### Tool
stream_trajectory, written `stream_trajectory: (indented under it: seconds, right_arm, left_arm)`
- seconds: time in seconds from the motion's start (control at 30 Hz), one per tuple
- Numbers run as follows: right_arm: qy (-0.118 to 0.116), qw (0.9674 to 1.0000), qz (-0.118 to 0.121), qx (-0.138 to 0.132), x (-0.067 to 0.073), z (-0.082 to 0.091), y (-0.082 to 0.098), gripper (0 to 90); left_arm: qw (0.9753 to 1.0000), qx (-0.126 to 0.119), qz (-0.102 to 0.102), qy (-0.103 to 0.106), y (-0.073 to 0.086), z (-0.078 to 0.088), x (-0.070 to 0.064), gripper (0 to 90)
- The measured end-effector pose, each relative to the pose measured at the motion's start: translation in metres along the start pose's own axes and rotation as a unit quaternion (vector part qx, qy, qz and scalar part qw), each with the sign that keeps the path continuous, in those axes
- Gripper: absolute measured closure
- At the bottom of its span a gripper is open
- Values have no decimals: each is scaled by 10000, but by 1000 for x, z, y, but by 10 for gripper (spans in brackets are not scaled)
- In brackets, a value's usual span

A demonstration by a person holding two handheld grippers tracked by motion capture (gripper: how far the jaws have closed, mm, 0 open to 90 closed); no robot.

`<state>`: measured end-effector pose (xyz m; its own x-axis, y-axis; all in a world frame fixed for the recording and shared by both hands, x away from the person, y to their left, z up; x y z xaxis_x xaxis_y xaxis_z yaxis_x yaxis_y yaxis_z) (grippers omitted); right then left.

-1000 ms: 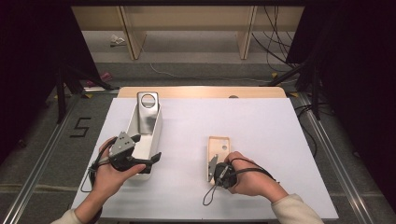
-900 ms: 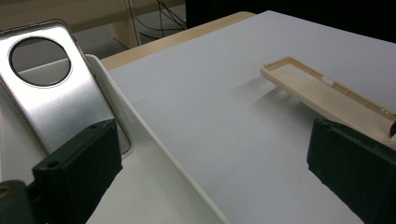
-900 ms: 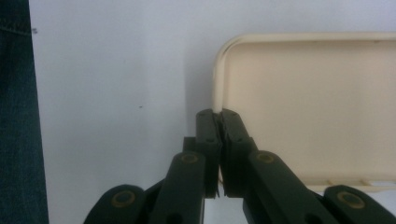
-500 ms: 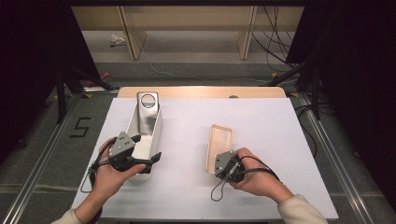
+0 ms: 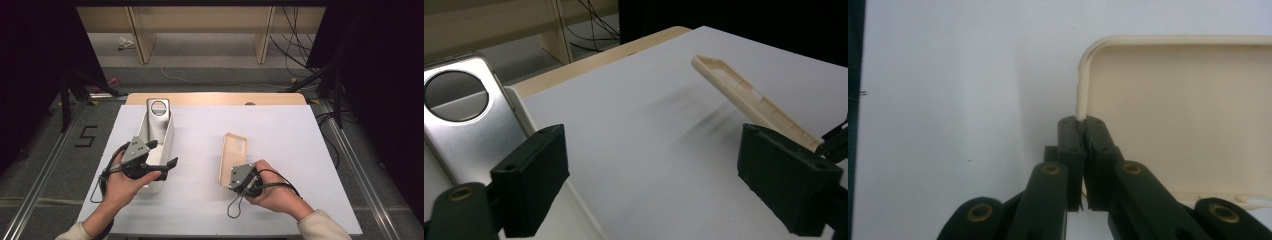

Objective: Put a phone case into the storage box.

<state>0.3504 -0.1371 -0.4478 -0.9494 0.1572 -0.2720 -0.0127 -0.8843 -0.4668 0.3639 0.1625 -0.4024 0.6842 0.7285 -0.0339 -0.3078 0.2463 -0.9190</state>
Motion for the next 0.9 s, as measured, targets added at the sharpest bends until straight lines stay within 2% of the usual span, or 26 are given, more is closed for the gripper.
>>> stream_trajectory:
  seconds: [0.13, 0.23, 0.5, 0.6, 0.7, 0.9]
  right_arm:
    - [23, 10000, 27, -55, 2, 1, -3, 881]
    - [19, 10000, 39, -77, 3, 2, -4, 881]
    - [19, 9999, 51, -126, 7, 3, -8, 881]
    - [14, 9999, 69, -126, 8, 4, -9, 881]
    - [18, 9999, 91, -140, 8, 5, -10, 881]
    - [111, 9996, 138, -200, 8, 6, -12, 881]
  left_arm:
    - [10000, 30, -40, 72, -14, -10, -8, 152]
    - [9997, 79, -59, 215, -26, -21, -13, 155]
    - [9970, 568, -130, 501, -56, -65, -29, 199]
    - [9952, 757, -105, 605, -61, -82, -33, 235]
    - [9934, 972, -90, 597, -63, -99, -35, 286]
    - [9896, 1259, 177, 667, -64, -125, -39, 408]
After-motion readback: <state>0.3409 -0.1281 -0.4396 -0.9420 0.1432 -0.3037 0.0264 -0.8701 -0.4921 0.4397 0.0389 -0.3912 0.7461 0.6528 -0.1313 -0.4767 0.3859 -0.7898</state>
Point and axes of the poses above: each handheld gripper's, and its own axes: z roughly backward along the jaws, y roughly out of its underside, x roughly to its left, the point moved 2 cm from there along -z, roughly forward along the jaws, and after that the axes turned 3 degrees about y, right-handed, at the moved point
